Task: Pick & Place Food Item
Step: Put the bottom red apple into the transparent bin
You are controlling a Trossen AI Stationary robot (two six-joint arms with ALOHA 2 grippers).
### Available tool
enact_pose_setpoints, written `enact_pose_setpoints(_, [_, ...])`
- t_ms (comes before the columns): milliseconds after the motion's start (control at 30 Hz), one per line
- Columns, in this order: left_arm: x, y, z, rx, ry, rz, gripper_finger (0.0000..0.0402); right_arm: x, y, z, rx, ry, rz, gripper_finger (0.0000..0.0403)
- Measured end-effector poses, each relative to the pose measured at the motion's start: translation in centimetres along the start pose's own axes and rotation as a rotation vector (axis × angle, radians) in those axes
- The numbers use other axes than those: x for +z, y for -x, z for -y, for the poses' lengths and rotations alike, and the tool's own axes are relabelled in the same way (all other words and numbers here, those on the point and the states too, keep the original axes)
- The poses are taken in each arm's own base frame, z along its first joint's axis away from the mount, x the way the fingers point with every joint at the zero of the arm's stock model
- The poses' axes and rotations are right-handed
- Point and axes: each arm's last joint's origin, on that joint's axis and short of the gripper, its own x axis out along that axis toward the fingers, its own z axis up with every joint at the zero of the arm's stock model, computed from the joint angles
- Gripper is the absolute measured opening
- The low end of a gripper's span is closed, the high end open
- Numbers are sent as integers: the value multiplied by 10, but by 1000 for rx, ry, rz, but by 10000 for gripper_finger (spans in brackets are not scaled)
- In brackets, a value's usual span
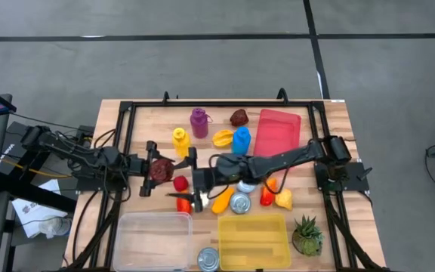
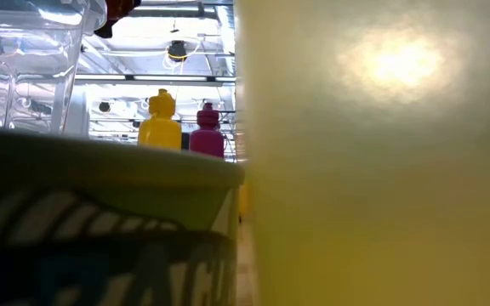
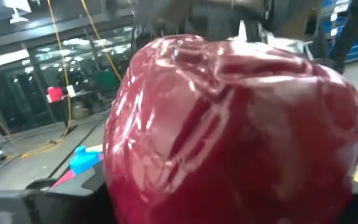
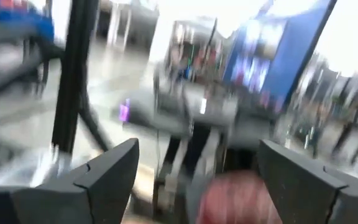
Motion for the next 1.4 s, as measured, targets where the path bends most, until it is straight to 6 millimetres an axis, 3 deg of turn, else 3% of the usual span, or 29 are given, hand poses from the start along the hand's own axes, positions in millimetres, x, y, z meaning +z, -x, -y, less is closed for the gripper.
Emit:
enact_pose_setpoints(167, [0,0,0,-2,4,-2,276,-11,12,-6,-62,23,288,311])
enact_pose_setpoints(367, [-1,0,0,-5,2,-13,275,-65,71,-13,-208,65,539,311])
enact_pose_setpoints(467, [-2,0,1,-8,0,-22,275,-87,95,-12,-290,88,351,310])
enact_pose_setpoints(567, [-3,0,1,-11,15,-27,275,-82,119,-9,-325,26,287,310])
enact_pose_setpoints(667, [-3,0,1,-13,37,-32,275,-86,142,-25,-301,16,216,310])
enact_pose_setpoints(800, [-7,0,3,-26,79,-69,275,-72,176,-42,-318,20,207,310])
enact_pose_setpoints(967, [-12,1,11,-78,145,-142,275,-72,205,-57,-322,2,135,310])
enact_pose_setpoints(1067, [-8,-2,15,-103,173,-186,275,-74,213,-62,-329,-1,103,310])
enact_pose_setpoints(1400, [19,-27,46,-225,186,-454,275,-82,212,-65,-310,-19,32,311])
